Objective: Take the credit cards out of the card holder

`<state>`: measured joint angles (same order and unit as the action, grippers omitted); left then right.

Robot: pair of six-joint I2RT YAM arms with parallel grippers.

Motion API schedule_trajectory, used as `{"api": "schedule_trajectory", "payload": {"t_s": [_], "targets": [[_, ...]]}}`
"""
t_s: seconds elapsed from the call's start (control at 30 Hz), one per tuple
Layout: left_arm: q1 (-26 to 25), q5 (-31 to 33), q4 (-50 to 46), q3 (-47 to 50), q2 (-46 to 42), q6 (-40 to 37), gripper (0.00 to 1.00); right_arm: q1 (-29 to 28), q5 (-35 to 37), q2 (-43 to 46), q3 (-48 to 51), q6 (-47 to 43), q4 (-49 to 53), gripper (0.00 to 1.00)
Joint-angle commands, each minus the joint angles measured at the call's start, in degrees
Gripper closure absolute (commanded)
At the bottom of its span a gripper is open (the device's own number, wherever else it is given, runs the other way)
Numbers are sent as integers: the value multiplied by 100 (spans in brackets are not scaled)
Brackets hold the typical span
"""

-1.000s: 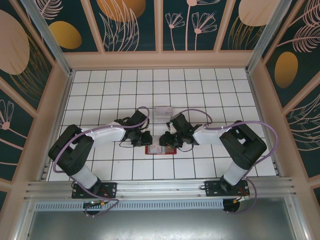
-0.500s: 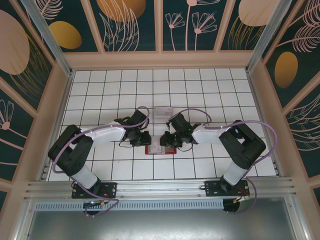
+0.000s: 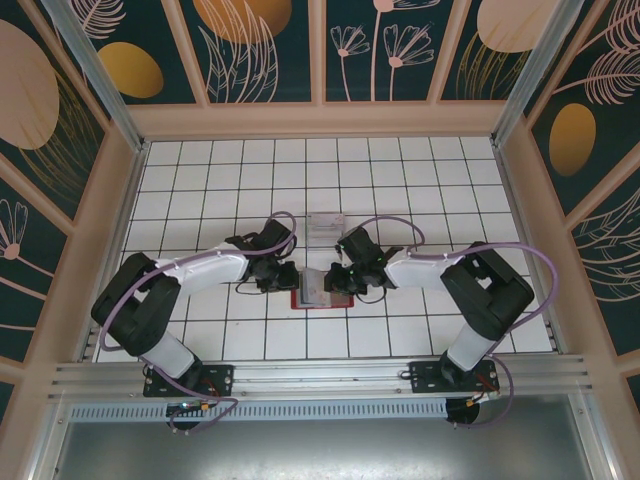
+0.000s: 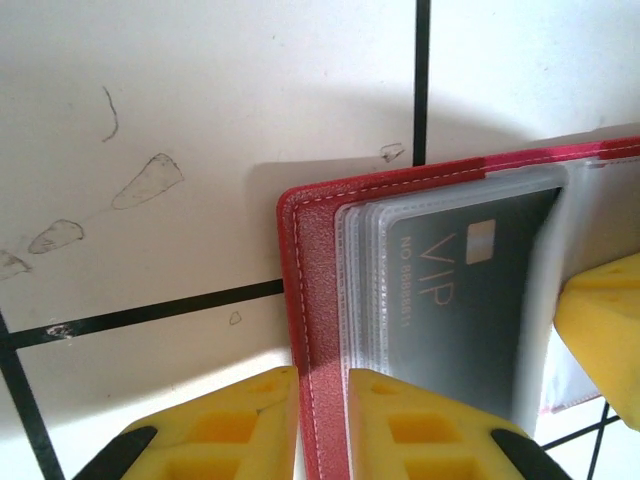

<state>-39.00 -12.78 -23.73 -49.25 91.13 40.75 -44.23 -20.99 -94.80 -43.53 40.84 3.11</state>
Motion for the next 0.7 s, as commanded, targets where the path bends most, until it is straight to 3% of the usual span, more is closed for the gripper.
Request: {"api": "schedule_trajectory", "payload": {"t_s": [0.0, 0.67], "targets": [[-2, 117, -229, -253, -232, 12, 77, -7, 236, 240, -103, 3, 267, 86], [-265, 238, 2, -200, 455, 21, 71, -7, 17, 351, -112, 109, 117, 78]]}}
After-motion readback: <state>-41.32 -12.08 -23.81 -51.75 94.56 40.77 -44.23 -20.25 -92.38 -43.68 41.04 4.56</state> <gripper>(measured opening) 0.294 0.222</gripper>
